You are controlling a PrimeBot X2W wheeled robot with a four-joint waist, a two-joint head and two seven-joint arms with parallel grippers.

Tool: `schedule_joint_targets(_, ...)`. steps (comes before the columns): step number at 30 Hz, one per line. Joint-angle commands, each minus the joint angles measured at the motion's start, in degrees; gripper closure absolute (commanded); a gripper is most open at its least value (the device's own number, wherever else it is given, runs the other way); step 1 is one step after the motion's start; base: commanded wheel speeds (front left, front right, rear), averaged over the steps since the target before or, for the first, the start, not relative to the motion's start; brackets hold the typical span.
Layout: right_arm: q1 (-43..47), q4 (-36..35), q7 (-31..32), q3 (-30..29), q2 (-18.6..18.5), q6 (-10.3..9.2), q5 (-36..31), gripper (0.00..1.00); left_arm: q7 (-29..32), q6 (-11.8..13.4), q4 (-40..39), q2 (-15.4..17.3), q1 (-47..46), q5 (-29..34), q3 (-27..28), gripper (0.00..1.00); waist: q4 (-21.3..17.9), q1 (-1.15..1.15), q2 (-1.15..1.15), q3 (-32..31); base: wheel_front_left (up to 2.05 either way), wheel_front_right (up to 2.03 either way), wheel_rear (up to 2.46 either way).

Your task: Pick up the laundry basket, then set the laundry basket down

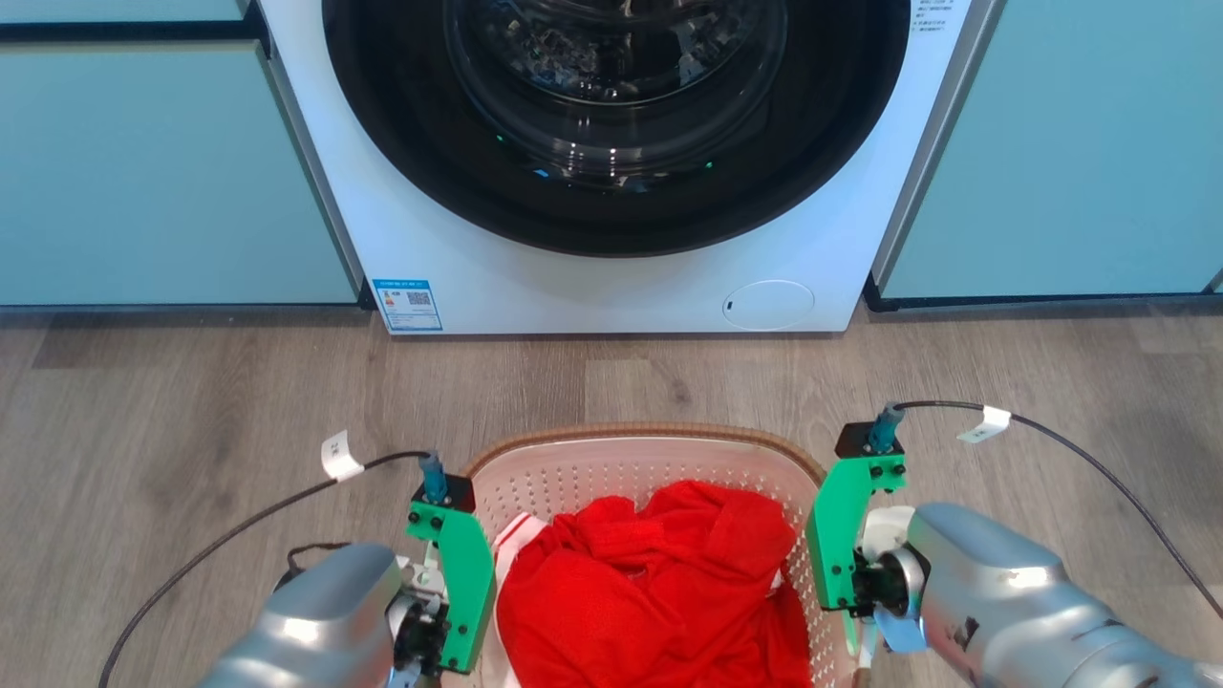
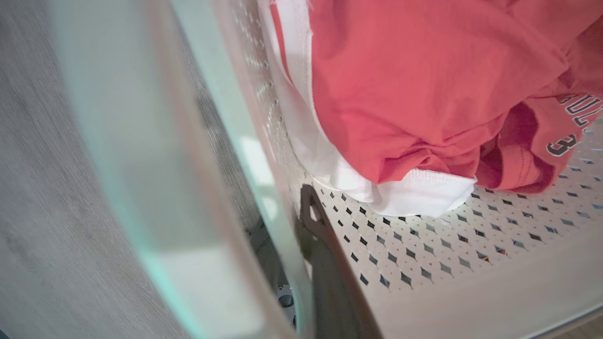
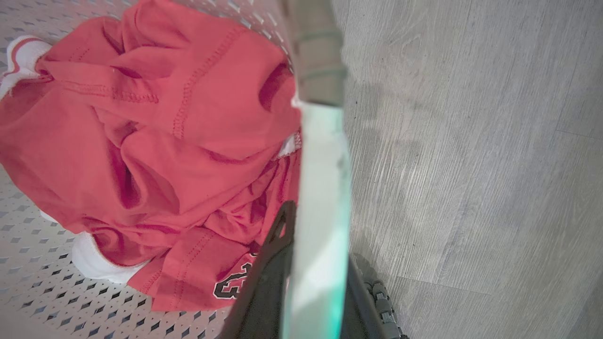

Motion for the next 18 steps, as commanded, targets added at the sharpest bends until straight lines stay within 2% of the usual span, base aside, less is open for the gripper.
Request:
schedule_joint_targets(1,-3.34,-2.84,-1.12,-0.09,0.93,0.41,0.3,1.0,0.75,-0.95,-2.5,-0.42,-2.49,0.01,0.41,1.0,0.04,0.01,-0.01,-0.09,0.0,0.0,0.0)
schedule_joint_targets(18,-3.96,-2.15,-2.39,3.03,0.18,0.41,2.77,1.0,0.73,-0.95,-1.97,-0.25,-2.8,-0.69,-0.03,1.0,0.13,0.01,-0.01,-0.49,0.0,0.0,0.0)
